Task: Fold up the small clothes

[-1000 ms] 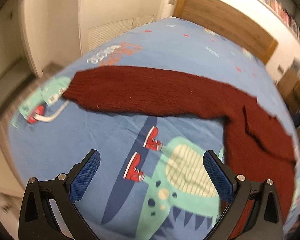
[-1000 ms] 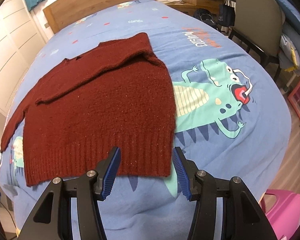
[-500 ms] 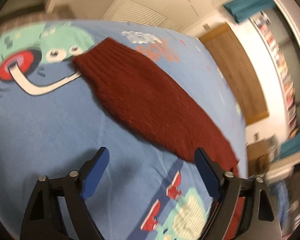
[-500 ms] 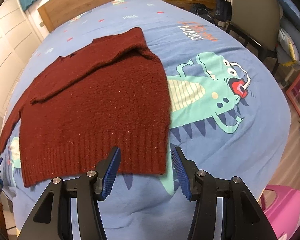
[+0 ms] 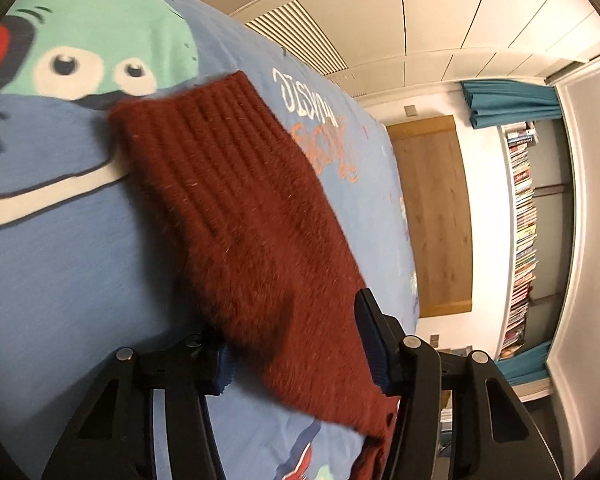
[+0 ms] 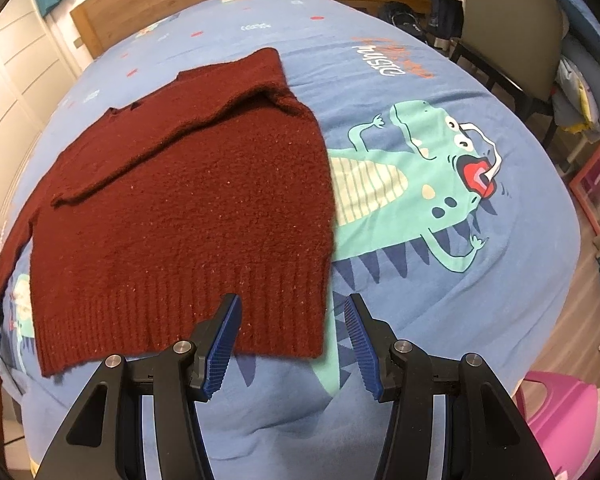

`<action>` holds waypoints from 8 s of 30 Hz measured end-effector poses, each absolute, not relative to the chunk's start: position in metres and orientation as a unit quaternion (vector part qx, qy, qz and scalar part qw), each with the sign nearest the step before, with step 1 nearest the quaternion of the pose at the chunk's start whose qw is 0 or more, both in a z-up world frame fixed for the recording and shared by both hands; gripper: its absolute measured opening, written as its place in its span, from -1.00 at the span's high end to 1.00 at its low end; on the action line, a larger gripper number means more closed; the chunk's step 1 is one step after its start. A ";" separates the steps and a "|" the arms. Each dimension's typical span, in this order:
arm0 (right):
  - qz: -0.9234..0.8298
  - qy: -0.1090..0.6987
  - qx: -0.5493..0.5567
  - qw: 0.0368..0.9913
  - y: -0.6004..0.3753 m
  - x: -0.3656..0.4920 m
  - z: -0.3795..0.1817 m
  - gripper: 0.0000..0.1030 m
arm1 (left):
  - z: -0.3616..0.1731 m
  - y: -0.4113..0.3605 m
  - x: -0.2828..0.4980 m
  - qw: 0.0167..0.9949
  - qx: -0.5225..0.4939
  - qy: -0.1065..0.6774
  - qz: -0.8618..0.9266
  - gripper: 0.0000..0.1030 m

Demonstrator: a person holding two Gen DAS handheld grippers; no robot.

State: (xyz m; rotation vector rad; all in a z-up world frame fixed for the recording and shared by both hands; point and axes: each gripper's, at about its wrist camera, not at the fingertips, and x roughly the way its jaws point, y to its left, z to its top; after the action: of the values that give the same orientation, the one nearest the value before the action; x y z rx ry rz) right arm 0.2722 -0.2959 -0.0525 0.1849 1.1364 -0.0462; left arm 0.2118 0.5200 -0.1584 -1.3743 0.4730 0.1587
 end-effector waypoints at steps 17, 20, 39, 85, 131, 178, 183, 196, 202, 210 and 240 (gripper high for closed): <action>0.005 0.538 0.120 0.834 -0.307 0.282 -0.070 -0.07 | -0.139 0.531 0.264 0.732 -0.640 0.221 0.077 0.90; 0.011 0.535 0.133 0.834 -0.312 0.283 -0.073 -0.07 | -0.121 0.522 0.275 0.741 -0.635 0.209 0.059 0.90; 0.031 0.493 0.216 0.842 -0.361 0.267 -0.079 -0.07 | -0.008 0.372 0.389 0.754 -0.618 0.199 -0.101 0.90; 0.000 0.467 0.274 0.841 -0.437 0.243 -0.088 -0.07 | -0.088 0.121 0.432 0.772 -0.444 0.444 -0.103 0.70; 0.011 0.467 0.255 0.847 -0.416 0.258 -0.078 -0.07 | -0.072 0.068 0.399 0.896 -0.068 0.438 -0.030 -0.09; 0.080 0.471 0.179 0.860 -0.327 0.233 -0.042 -0.11 | -0.025 0.092 0.176 0.908 0.036 0.416 0.034 -0.39; 0.072 0.474 0.172 0.861 -0.332 0.227 -0.040 -0.16 | -0.029 0.093 0.167 0.906 0.034 0.420 0.042 -0.40; 0.057 0.501 0.174 0.846 -0.340 0.237 -0.055 -0.26 | -0.062 0.095 0.170 0.887 0.027 0.459 0.042 -0.40; 0.055 0.517 0.179 0.835 -0.339 0.255 -0.072 -0.31 | -0.079 0.098 0.177 0.875 0.028 0.482 0.045 -0.40; 0.053 0.532 0.201 0.821 -0.344 0.278 -0.095 -0.36 | -0.100 0.100 0.187 0.857 0.030 0.512 0.050 -0.48; 0.127 0.581 0.224 0.772 -0.342 0.316 -0.137 -0.54 | -0.141 0.115 0.217 0.819 -0.014 0.573 0.020 -0.56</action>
State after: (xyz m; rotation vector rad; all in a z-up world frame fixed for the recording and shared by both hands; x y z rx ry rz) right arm 0.3162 -0.3416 -0.1374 0.4854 1.2603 0.2753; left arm 0.2168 0.1151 -0.1412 -0.0291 1.2207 0.0417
